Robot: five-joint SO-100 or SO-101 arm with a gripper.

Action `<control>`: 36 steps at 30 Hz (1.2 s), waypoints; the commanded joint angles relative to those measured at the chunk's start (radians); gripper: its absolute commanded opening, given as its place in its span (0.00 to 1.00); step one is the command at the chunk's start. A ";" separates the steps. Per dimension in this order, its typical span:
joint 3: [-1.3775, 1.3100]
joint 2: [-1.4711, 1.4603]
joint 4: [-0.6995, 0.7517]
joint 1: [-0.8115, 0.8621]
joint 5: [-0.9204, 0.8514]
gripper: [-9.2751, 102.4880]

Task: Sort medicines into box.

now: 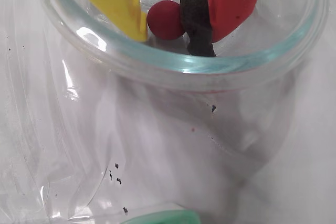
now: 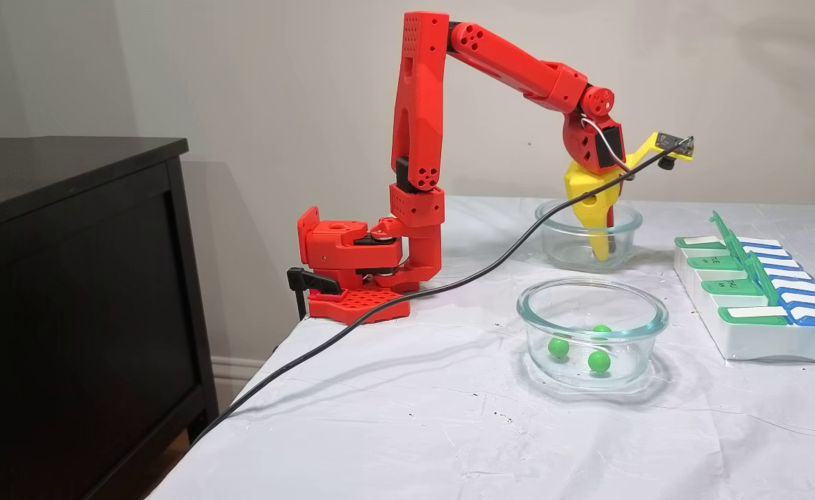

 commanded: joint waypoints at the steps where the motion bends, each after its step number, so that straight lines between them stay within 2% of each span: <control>1: -0.040 -0.002 0.021 0.002 -0.011 0.21; 6: -0.035 -0.005 0.000 0.000 -0.011 0.17; 9: -0.034 0.006 -0.002 -0.003 -0.009 0.08; 13: -0.041 0.044 0.031 -0.011 0.041 0.08; 19: -0.087 0.170 0.193 -0.051 0.233 0.08; 23: -0.069 0.225 0.186 -0.054 0.279 0.08; 27: -0.054 0.222 0.164 -0.060 0.313 0.24; 28: -0.058 0.218 0.176 -0.069 0.322 0.24; 36: -0.067 0.192 0.282 -0.196 0.502 0.20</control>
